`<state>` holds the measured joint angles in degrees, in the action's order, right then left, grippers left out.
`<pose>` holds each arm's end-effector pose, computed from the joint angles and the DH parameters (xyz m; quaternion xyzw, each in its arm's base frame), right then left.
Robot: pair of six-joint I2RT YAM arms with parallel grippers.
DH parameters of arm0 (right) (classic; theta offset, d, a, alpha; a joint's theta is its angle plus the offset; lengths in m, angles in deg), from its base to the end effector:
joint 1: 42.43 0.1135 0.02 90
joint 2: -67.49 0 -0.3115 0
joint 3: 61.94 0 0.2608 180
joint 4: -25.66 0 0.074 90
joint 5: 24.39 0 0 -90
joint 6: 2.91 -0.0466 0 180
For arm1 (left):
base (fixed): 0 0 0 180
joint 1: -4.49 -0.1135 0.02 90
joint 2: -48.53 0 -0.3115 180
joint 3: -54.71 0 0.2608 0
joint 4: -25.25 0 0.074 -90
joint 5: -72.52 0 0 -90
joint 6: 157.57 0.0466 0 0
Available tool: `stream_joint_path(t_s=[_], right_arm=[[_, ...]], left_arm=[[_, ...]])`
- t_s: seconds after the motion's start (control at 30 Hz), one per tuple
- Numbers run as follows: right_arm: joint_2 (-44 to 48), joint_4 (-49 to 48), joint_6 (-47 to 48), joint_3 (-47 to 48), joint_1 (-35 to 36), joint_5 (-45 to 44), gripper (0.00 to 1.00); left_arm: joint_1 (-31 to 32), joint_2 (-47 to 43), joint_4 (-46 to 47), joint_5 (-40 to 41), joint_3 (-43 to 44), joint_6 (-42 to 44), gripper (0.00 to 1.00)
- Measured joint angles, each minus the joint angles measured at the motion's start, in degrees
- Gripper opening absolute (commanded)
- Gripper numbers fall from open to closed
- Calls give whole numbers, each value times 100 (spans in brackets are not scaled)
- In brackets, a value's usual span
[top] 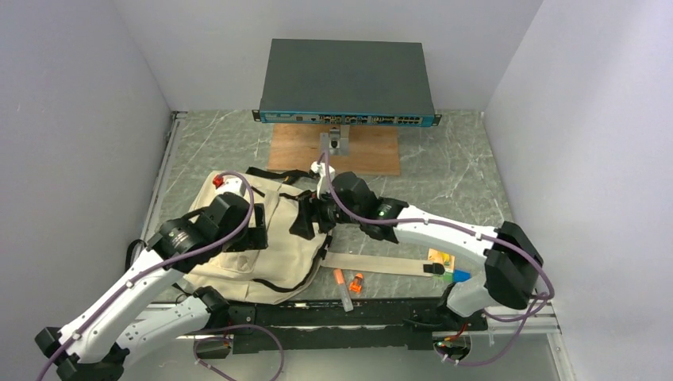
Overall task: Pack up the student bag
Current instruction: Adjust the student bag at the center of the board.
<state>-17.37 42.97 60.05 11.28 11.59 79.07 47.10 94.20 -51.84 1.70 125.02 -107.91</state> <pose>0.1980 0.2912 0.3134 -0.2574 0.8180 0.4045 0.3178 0.0923 -0.0641 0.3515 -0.0351 0.9344 -0.0920 0.3422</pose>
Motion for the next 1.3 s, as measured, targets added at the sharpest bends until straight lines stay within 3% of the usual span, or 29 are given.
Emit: stream_joint_path(t_s=[0.27, 0.4, 0.47, 0.53, 0.7, 0.83, 1.03, 1.3], right_arm=[[-142, -1187, -516, -787, 131, -208, 51], [-715, -2052, -619, -1202, 424, -160, 36], [-1032, -2354, -667, -1283, 501, -116, 33], [-1272, -2632, -758, -1355, 518, -101, 33], [-1071, -2597, -767, -1436, 452, -131, 36], [-577, -2234, -702, -1427, 195, -160, 47], [-525, -1661, -221, -638, -435, -400, 54], [-1659, -1346, 1071, 999, -533, -109, 54]], left_arm=[[-772, 787, 367, -317, -39, 341, 86], [-804, 1585, 702, -450, 378, 684, 88], [-804, 1982, 852, -387, 549, 835, 89], [-804, 2459, 907, -114, 675, 953, 86], [-909, 3193, 1239, 321, 337, 1032, 53], [-973, 2874, 1626, 553, -57, 925, 31], [-1058, 1912, 2376, 557, -872, 667, 28], [-1104, 1615, 2761, 457, -1182, 601, 28]])
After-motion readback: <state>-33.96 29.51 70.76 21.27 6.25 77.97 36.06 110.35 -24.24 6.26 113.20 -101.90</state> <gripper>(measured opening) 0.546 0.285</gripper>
